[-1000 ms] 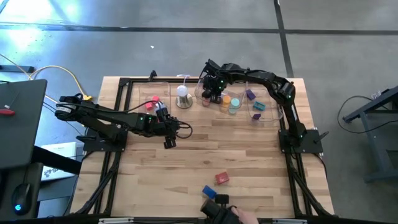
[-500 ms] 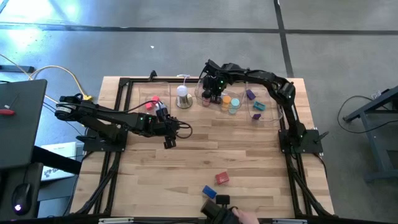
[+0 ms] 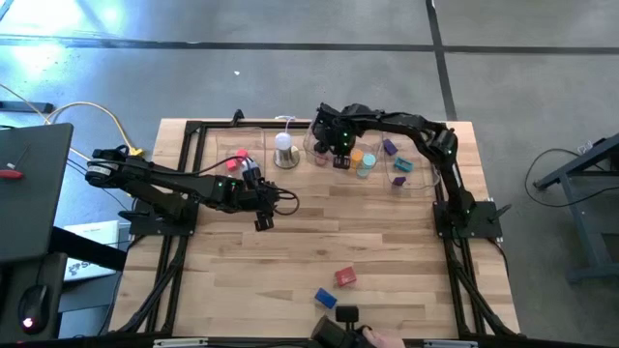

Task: Pick & Place Office items
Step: Put the purple hourglass into the middle transparent bin

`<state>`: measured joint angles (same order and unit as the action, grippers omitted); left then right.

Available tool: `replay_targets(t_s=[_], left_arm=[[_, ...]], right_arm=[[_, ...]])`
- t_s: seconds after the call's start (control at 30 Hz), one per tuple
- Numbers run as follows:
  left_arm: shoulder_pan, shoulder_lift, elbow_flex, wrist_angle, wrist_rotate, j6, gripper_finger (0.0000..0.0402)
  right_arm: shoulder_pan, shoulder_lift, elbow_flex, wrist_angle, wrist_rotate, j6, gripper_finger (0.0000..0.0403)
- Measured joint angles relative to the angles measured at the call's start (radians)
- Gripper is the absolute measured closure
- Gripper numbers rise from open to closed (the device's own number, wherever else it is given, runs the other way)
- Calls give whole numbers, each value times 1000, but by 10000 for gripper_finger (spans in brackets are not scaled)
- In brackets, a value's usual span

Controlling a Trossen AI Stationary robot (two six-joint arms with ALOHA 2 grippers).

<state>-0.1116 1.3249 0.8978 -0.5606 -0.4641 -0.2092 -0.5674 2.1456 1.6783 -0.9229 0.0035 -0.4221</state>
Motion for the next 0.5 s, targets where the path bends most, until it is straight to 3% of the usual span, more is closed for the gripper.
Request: replay_targets(t_s=[0.33,0.5], left_arm=[[0,0,0,-2,0,-5,155],[0,0,0,-8,0,-1,155]], right_arm=[[30,-9,6,1,8,-28,399],[43,-24,6,-18,67,-27,399]])
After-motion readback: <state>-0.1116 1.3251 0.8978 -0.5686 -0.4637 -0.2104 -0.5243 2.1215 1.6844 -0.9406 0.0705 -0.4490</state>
